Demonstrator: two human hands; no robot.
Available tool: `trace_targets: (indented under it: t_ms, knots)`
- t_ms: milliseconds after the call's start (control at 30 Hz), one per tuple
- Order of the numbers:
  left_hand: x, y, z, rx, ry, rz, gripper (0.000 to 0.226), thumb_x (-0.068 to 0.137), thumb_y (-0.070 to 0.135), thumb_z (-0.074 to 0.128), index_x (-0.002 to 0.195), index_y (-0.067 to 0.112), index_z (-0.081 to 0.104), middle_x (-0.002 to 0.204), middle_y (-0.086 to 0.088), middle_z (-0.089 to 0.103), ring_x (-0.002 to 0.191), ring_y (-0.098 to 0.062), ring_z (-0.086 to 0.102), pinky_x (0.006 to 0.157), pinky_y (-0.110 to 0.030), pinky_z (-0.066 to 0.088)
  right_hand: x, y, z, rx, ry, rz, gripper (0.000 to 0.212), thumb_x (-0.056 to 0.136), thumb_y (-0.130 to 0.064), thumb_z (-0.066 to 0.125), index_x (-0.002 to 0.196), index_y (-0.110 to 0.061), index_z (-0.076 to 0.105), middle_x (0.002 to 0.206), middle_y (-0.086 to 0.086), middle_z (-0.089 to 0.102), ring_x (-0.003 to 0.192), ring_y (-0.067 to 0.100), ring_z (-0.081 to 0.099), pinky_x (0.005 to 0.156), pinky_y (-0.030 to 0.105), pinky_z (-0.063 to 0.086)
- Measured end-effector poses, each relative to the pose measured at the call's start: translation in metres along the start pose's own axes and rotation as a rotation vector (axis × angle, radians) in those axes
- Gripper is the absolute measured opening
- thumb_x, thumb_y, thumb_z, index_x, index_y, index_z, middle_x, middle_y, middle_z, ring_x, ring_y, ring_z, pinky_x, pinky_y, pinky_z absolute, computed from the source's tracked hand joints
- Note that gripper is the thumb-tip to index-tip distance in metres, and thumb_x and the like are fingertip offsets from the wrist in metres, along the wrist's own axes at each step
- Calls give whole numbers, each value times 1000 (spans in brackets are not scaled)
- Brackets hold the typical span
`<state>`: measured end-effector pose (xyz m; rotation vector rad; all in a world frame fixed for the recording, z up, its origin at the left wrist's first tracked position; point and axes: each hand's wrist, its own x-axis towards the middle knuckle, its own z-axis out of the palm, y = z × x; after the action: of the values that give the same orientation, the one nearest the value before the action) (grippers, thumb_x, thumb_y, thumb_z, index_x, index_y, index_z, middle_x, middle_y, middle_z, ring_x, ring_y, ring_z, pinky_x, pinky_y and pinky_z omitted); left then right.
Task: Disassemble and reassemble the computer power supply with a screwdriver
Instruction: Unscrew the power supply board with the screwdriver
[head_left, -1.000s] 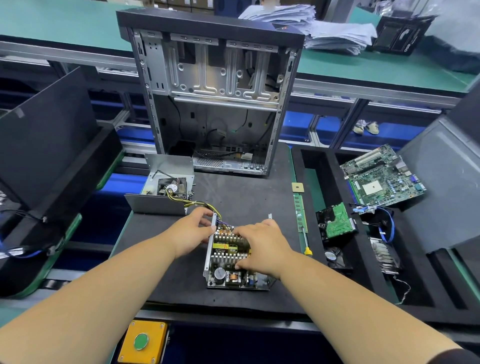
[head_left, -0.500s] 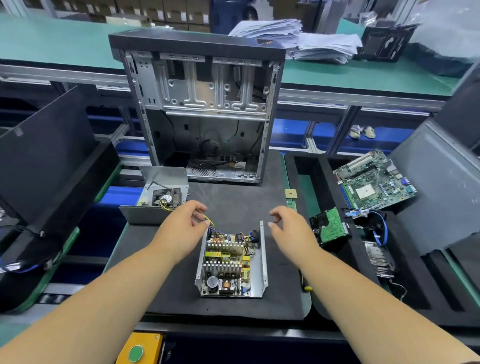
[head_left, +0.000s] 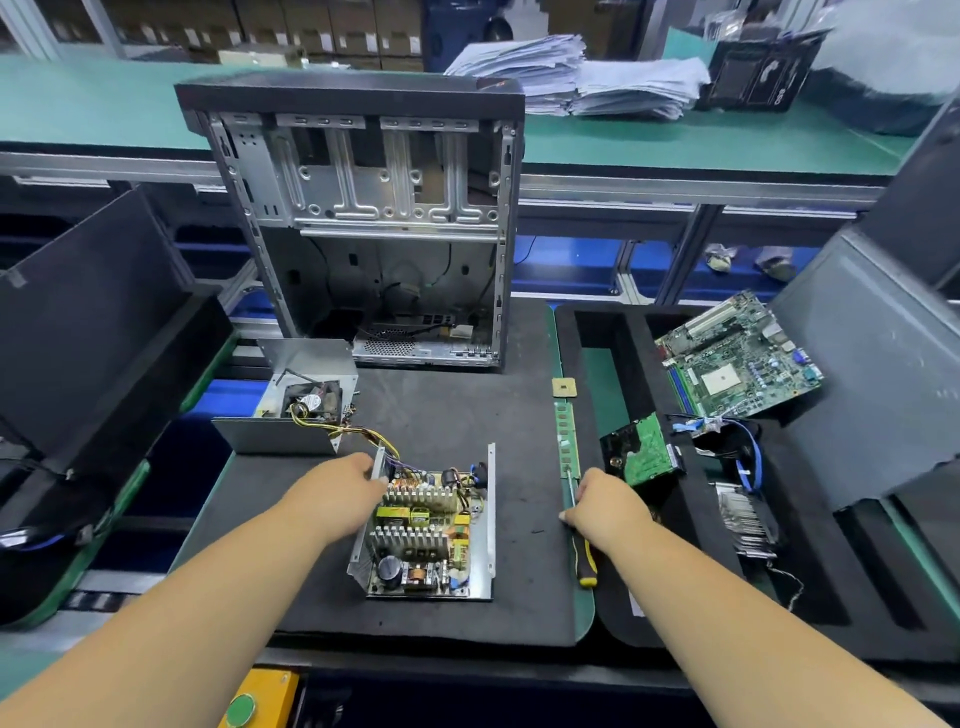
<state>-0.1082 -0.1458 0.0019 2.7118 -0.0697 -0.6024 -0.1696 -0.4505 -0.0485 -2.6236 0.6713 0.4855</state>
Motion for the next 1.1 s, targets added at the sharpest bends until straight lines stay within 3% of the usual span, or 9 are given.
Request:
trace_targets:
  t_ms: [267, 467, 700, 867, 1000, 1100]
  knots:
    - [1, 14, 3, 73, 91, 47, 23, 100, 33, 46, 83, 18, 51, 72, 1, 51, 76, -25, 50, 61, -33, 33, 1, 2, -17, 134, 45, -70, 18, 82, -18, 63, 98, -14, 53, 92, 3, 62, 86, 26, 58, 68, 31, 43]
    - [6, 32, 14, 46, 119, 57, 30, 99, 35, 48, 71, 22, 43, 70, 5, 49, 78, -25, 51, 64, -33, 34, 4, 7, -28, 232, 50, -105, 17, 84, -20, 61, 98, -17, 54, 91, 3, 64, 86, 24, 62, 75, 33, 49]
    - [9, 52, 24, -36, 109, 44, 23, 97, 38, 48, 78, 26, 49, 79, 2, 54, 80, -23, 52, 66, -32, 35, 3, 5, -42, 373, 68, -167, 18, 91, -22, 57, 108, -18, 55, 93, 2, 63, 81, 20, 59, 70, 32, 45]
    - [5, 41, 21, -230, 65, -12, 27, 94, 48, 52, 87, 23, 61, 72, 6, 66, 67, -17, 66, 73, -33, 55, 4, -7, -55, 470, 90, -187, 11, 93, -22, 51, 103, -22, 58, 80, 2, 63, 63, 18, 54, 57, 30, 48]
    - [8, 28, 1, -218, 195, 8, 24, 93, 46, 52, 81, 27, 63, 75, 8, 71, 68, -14, 69, 77, -34, 56, 6, -29, -65, 534, 111, -242, 8, 95, -23, 51, 99, -25, 58, 74, -3, 57, 57, 15, 50, 45, 21, 40]
    - [20, 22, -29, -251, 341, 69, 14, 89, 35, 56, 77, 31, 62, 75, 11, 68, 73, -13, 65, 70, -29, 49, 6, -52, -72, 534, 123, -310, 6, 97, -27, 53, 97, -29, 59, 78, -6, 58, 67, 15, 54, 56, 26, 40]
